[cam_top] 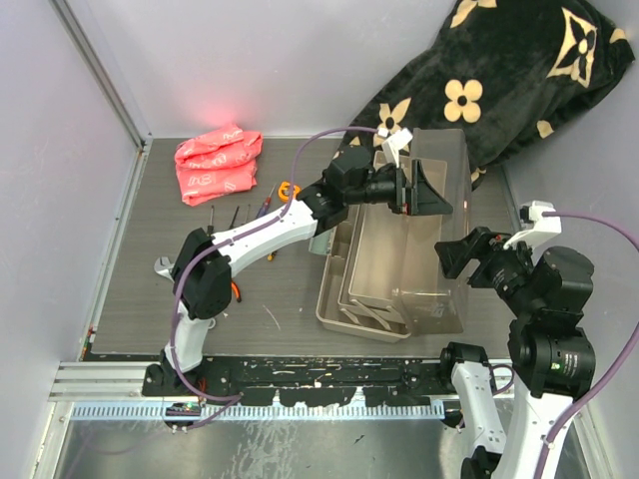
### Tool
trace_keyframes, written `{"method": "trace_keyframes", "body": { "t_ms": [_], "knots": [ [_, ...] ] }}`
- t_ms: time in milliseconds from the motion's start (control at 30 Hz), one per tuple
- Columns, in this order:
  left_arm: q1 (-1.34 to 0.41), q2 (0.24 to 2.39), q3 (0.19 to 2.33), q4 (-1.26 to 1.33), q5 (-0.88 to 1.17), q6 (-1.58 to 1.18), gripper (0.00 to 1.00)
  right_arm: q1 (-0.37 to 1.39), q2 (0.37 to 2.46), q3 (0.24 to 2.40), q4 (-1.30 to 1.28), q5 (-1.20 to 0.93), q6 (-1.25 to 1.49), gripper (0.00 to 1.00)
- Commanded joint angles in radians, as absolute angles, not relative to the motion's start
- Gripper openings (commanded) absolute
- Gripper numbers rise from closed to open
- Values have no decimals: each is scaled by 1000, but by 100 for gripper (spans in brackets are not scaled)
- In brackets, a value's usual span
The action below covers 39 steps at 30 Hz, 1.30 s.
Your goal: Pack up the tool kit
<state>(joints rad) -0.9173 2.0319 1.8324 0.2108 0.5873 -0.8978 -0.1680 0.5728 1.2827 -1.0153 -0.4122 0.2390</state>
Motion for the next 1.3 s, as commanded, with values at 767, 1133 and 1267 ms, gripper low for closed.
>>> {"method": "trace_keyframes", "body": {
  "t_ms": [767, 1133, 1267],
  "knots": [
    [-920, 2008, 1898, 237, 601, -828, 100, -163, 537, 1197, -1086, -69, 249, 74],
    [-871, 1919, 1755, 247, 585, -775, 100, -163, 519, 1198, -1110, -54, 244, 74],
    [-825, 1866, 1732, 241, 584, -767, 99, -163, 517, 1189, -1111, -55, 244, 74]
  ]
}}
